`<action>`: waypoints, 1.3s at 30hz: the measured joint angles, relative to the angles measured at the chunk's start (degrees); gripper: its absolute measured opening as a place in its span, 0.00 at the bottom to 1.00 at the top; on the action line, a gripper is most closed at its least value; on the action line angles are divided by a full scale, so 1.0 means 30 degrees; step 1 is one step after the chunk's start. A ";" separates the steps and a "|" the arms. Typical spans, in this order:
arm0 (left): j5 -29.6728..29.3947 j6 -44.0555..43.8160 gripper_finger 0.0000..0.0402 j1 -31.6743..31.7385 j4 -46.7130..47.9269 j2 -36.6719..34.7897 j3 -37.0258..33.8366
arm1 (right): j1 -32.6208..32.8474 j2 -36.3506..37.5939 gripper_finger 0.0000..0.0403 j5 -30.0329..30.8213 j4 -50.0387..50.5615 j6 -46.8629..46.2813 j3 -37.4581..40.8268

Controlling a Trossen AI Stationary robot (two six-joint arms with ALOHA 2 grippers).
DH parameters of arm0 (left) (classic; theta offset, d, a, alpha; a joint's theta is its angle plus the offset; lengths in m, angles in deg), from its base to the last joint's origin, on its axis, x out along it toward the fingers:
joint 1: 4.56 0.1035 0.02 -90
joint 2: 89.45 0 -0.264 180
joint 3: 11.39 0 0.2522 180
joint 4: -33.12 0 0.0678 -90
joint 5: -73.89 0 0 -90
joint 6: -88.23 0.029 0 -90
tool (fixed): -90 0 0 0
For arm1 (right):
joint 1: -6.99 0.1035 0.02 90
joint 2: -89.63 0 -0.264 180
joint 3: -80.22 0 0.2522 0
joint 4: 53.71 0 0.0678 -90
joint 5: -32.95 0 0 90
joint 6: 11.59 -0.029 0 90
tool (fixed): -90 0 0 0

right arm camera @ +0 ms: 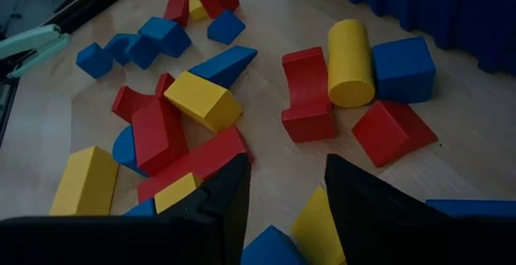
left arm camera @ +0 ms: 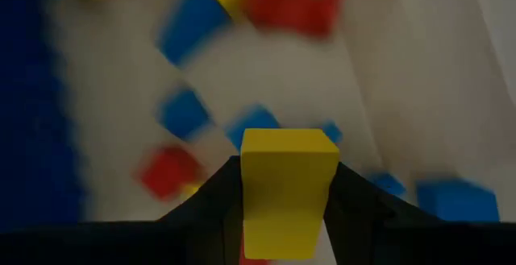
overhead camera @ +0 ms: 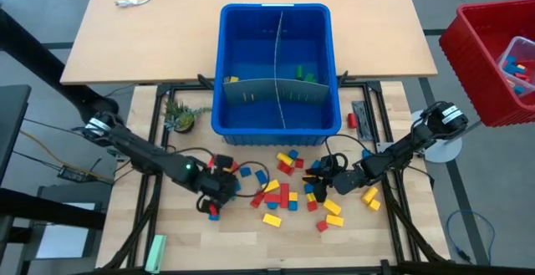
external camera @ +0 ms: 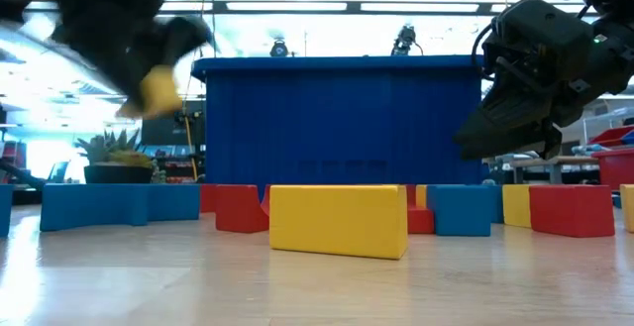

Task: Sort blocks
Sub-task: Put the yellow block with the other yellow blocks into the blue bin

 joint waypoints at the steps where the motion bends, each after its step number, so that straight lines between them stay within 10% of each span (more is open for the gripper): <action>1: -0.0805 0.0362 0.34 0.0092 0.0335 0.0000 0.0822 | 0.0000 -0.0003 0.37 0.0000 0.0000 0.0003 0.0000; 12: -0.7147 0.3884 0.34 0.4582 0.0910 -0.0032 0.8858 | 0.0000 -0.0003 0.37 0.0080 0.0001 0.0080 0.0000; 28: -0.5305 0.4382 0.36 1.6188 -0.2256 0.0421 1.1691 | 0.0000 -0.0003 0.37 0.0425 0.0004 0.0175 0.0000; 39: -0.4067 0.3909 0.40 2.0348 -0.2607 0.3511 1.1676 | 0.0000 0.0000 0.37 0.0488 0.0011 0.0192 0.0000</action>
